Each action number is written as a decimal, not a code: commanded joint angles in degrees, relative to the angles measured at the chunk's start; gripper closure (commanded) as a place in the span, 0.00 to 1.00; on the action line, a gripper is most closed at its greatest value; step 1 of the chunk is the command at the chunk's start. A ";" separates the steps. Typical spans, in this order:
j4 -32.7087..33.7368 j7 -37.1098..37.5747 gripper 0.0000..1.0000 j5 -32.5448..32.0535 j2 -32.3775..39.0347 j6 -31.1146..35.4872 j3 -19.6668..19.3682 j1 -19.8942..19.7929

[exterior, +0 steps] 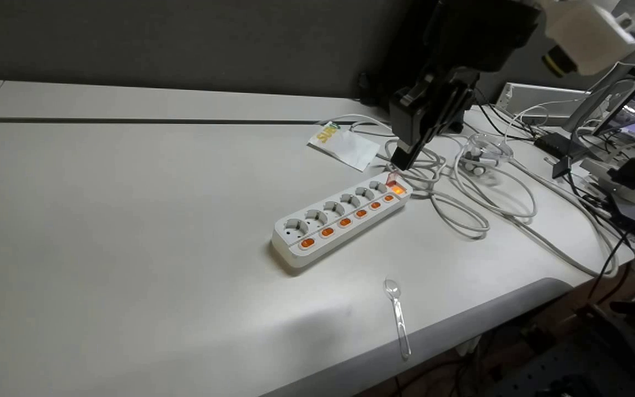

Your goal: Turn on the first switch from the left on the extension cord

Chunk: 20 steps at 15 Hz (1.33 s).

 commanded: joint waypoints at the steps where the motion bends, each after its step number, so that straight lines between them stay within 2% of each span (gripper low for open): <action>1: 0.04 0.12 0.99 -0.17 -0.04 -0.08 -0.23 0.21; 3: 0.04 0.12 1.00 -0.18 -0.04 -0.07 -0.23 0.21; 7: 1.63 1.70 1.00 -1.17 4.93 1.77 1.66 0.97; 13: 2.56 5.40 1.00 -7.57 12.29 6.97 5.71 0.53; 17: 3.96 8.06 1.00 -11.11 17.23 10.11 6.40 0.68; 20: 5.36 8.97 1.00 -10.34 20.86 12.08 6.41 1.14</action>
